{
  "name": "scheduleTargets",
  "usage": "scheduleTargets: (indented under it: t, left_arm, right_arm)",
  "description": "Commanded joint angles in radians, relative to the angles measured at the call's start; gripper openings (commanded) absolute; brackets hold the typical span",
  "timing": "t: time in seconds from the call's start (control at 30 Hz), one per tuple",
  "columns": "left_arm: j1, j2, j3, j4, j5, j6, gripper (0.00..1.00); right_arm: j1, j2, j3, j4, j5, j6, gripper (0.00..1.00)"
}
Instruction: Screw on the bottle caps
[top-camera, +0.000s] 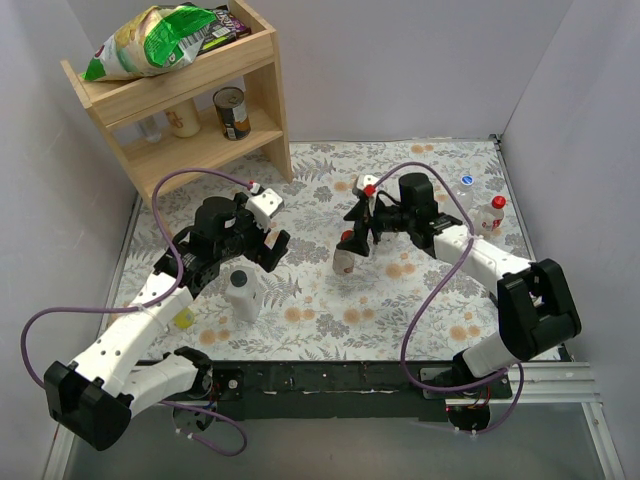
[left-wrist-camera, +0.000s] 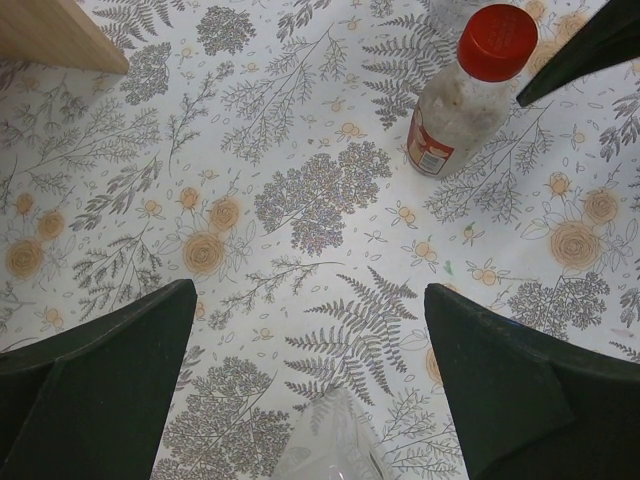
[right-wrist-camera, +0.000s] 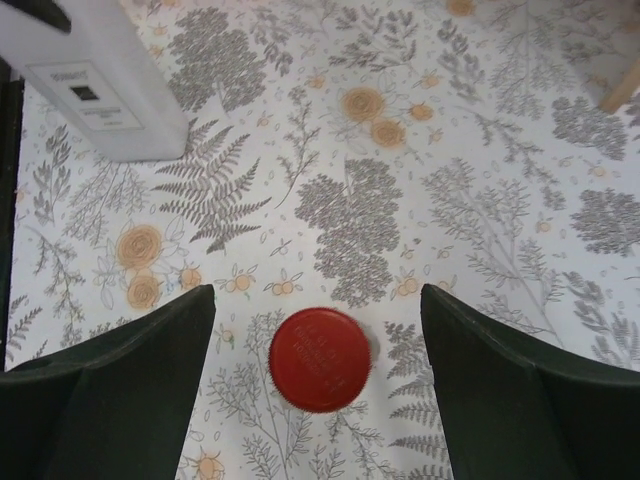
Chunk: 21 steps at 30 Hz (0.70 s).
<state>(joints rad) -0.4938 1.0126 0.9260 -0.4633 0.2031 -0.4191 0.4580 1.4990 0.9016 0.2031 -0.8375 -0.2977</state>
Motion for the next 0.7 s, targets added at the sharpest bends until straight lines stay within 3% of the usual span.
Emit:
scheduleTargets:
  t: [0.0, 0.17, 0.3, 0.67]
  left_arm:
    - [0.004, -0.014, -0.019, 0.049, 0.007, 0.0, 0.98]
    - [0.003, -0.009, -0.035, 0.138, -0.03, -0.015, 0.98]
    - [0.006, -0.017, -0.058, 0.215, -0.143, -0.082, 0.98]
    - [0.011, 0.04, -0.041, 0.235, -0.168, -0.253, 0.98]
  right_arm:
    - [-0.002, -0.031, 0.201, -0.199, 0.144, -0.015, 0.9]
    - [-0.002, -0.109, 0.364, -0.463, 0.463, 0.045, 0.92]
    - [-0.002, -0.175, 0.451, -0.557, 0.7, 0.06, 0.98]
    - [-0.004, -0.255, 0.485, -0.677, 0.972, 0.058, 0.98]
